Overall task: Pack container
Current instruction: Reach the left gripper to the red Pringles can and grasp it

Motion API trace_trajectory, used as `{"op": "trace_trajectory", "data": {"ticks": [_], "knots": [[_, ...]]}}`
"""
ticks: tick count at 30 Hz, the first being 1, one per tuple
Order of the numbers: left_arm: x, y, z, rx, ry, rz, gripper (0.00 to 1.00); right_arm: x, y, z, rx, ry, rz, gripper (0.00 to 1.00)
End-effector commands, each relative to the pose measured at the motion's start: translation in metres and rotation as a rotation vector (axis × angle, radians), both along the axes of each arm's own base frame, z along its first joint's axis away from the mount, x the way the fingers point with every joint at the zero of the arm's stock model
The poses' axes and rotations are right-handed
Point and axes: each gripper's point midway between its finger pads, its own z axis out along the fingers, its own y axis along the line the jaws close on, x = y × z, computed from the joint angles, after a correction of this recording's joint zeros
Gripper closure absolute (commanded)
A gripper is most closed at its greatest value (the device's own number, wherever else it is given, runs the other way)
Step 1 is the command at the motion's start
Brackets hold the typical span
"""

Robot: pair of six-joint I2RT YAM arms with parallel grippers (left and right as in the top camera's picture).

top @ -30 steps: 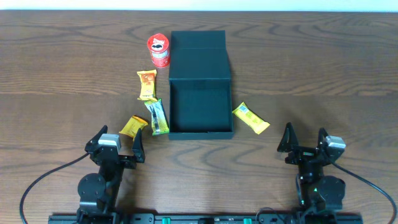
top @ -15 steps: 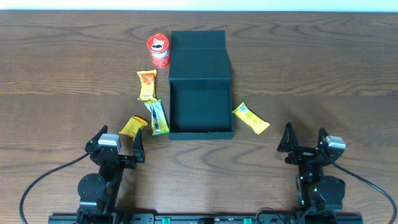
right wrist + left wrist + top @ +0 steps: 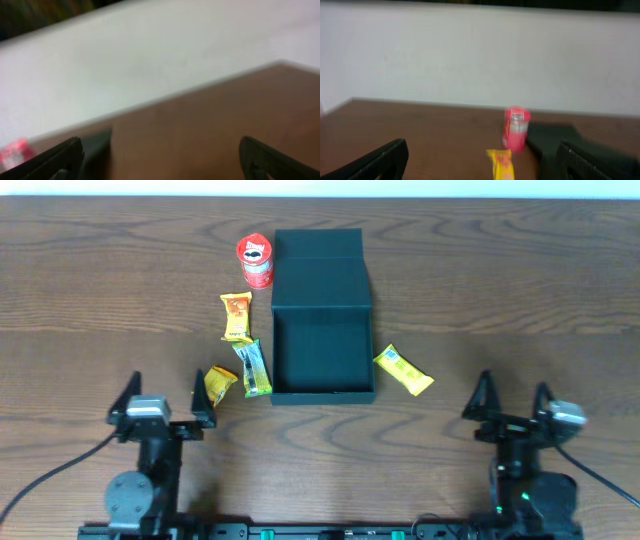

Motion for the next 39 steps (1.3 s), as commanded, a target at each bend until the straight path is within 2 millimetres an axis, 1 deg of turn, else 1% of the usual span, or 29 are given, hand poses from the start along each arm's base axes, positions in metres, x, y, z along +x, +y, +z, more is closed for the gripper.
{"op": "trace_trajectory", "data": {"ticks": [1, 3, 5, 7, 10, 12, 14, 16, 18, 20, 22, 24, 27, 28, 30, 31, 33, 34, 37, 39], "knots": [[0.001, 0.008, 0.052, 0.012, -0.039, 0.045, 0.05, -0.006, -0.011, 0.045, 0.023, -0.056, -0.065, 0.01], [0.011, 0.006, 0.075, 0.015, -0.025, 0.037, 0.05, -0.002, -0.011, 0.067, 0.023, -0.057, -0.064, 0.01], [0.028, 0.001, 0.097, 0.046, 0.004, 0.019, 0.05, 0.008, -0.011, 0.087, 0.022, -0.04, -0.063, 0.01], [0.049, -0.003, 0.116, 0.075, 0.054, 0.0, 0.04, 0.023, -0.008, 0.102, 0.019, -0.004, -0.049, 0.01], [0.082, -0.008, 0.138, 0.092, 0.152, -0.016, 0.05, 0.052, -0.003, 0.12, -0.013, 0.07, -0.023, 0.01], [0.102, -0.009, 0.149, 0.097, 0.223, -0.018, 0.05, 0.074, 0.001, 0.132, -0.04, 0.115, -0.002, 0.01], [0.118, -0.008, 0.154, 0.102, 0.297, -0.01, 0.05, 0.095, 0.002, 0.141, -0.046, 0.173, 0.005, 0.01], [0.132, -0.004, 0.153, 0.11, 0.391, 0.015, 0.05, 0.111, 0.002, 0.145, -0.047, 0.237, 0.006, 0.01], [0.143, -0.001, 0.147, 0.114, 0.485, 0.032, 0.05, 0.129, 0.003, 0.142, -0.047, 0.323, 0.007, 0.01], [0.153, -0.001, 0.137, 0.115, 0.576, 0.033, 0.05, 0.143, 0.003, 0.134, -0.047, 0.419, 0.009, 0.01], [0.163, -0.002, 0.12, 0.107, 0.664, 0.034, 0.05, 0.153, 0.003, 0.116, -0.048, 0.536, 0.012, 0.01], [0.167, -0.005, 0.091, 0.09, 0.781, 0.024, 0.04, 0.156, 0.003, 0.088, -0.05, 0.681, 0.015, 0.01], [0.161, -0.019, 0.037, 0.069, 0.993, -0.056, 0.05, 0.15, 0.004, 0.04, -0.049, 0.896, 0.028, 0.01], [0.159, -0.024, 0.023, 0.056, 1.049, -0.086, 0.05, 0.146, 0.007, 0.023, -0.041, 0.964, 0.046, 0.01], [0.157, -0.037, -0.002, 0.013, 1.146, -0.157, 0.05, 0.139, 0.02, -0.001, -0.004, 1.065, 0.119, 0.01], [0.158, -0.044, -0.012, -0.012, 1.18, -0.192, 0.05, 0.136, 0.03, -0.013, 0.027, 1.114, 0.17, 0.01], [0.159, -0.058, -0.033, -0.069, 1.251, -0.259, 0.05, 0.133, 0.041, -0.031, 0.069, 1.185, 0.231, 0.01], [0.16, -0.062, -0.041, -0.083, 1.277, -0.277, 0.05, 0.132, 0.042, -0.038, 0.076, 1.214, 0.234, 0.01], [0.165, -0.066, -0.066, -0.102, 1.343, -0.292, 0.04, 0.13, 0.05, -0.055, 0.11, 1.279, 0.273, 0.01], [0.163, -0.065, -0.08, -0.107, 1.397, -0.289, 0.05, 0.131, 0.051, -0.062, 0.117, 1.302, 0.277, 0.01]]}}
